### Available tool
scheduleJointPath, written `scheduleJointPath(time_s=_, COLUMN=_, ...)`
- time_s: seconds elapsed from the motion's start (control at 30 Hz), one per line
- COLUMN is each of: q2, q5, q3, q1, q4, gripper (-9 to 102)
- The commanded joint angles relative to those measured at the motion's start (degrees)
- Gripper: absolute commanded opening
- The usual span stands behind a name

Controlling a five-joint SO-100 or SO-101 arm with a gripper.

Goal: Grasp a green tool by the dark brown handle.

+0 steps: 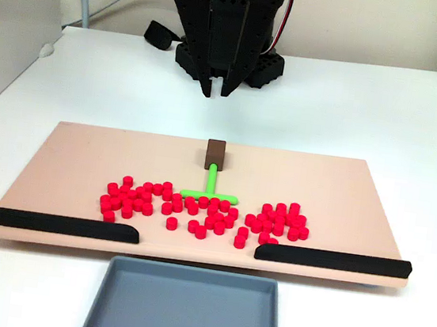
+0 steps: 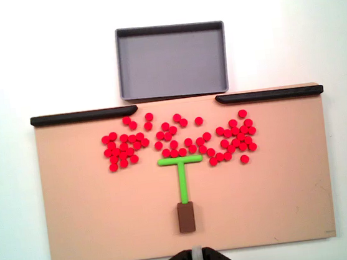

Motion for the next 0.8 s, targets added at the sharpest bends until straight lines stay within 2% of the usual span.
scheduleJointPath(time_s=0.0, q2=3.25, q5=-0.88, q3=1.23, q1=0.26, q4=0.09, gripper=0)
scheduleJointPath(time_s=0.53, q2=0.26, q5=-2.64, q3=1.58, q1=1.85, q4=-1.76, gripper=0)
scheduleJointPath(time_s=0.77, q2=-2.81, q5=1.41, q3=1.58, q1=0.53, q4=-7.91, gripper=0)
